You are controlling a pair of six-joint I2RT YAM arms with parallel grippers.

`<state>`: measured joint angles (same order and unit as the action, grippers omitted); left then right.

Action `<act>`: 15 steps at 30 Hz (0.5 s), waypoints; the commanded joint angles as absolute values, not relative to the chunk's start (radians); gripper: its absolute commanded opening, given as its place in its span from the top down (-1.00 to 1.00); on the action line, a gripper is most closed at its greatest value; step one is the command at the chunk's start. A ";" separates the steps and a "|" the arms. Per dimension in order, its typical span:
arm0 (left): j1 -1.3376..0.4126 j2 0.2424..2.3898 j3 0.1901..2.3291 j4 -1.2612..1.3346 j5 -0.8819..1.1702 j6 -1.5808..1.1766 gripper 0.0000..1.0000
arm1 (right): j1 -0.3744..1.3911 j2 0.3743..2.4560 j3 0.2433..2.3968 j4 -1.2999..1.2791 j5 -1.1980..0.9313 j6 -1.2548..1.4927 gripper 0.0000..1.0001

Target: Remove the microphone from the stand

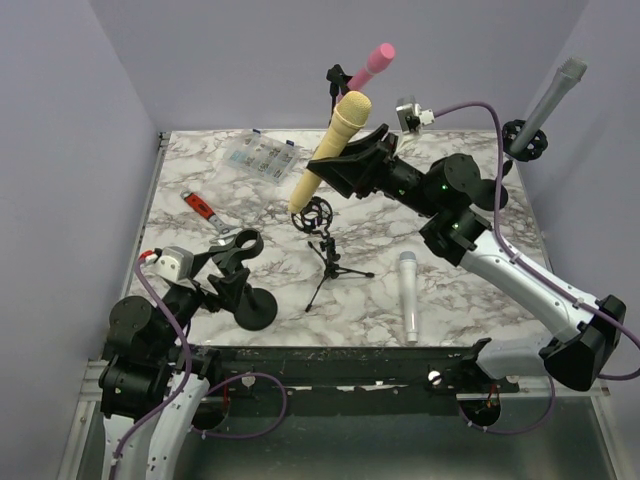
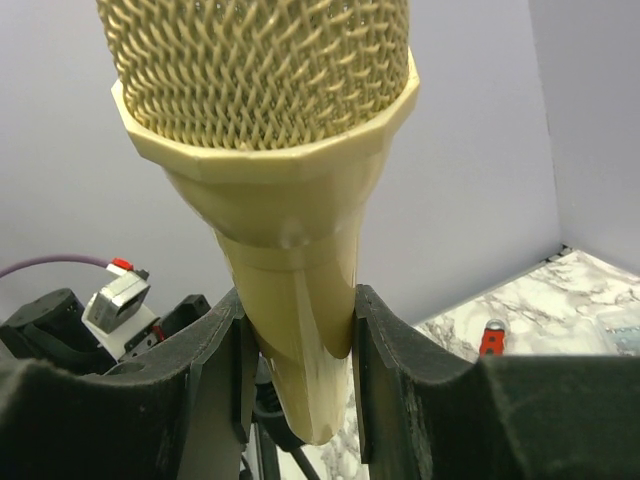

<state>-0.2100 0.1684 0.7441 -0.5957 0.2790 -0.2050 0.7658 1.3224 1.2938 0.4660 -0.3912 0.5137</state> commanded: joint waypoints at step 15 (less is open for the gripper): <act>-0.214 0.167 0.965 -0.614 0.107 -0.223 -0.97 | 0.770 1.133 1.155 0.095 -0.075 0.298 0.99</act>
<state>-0.2115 0.1787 0.9436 -0.6369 0.2291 -0.2134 0.7658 1.1767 1.1824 0.2653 -0.2543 0.3790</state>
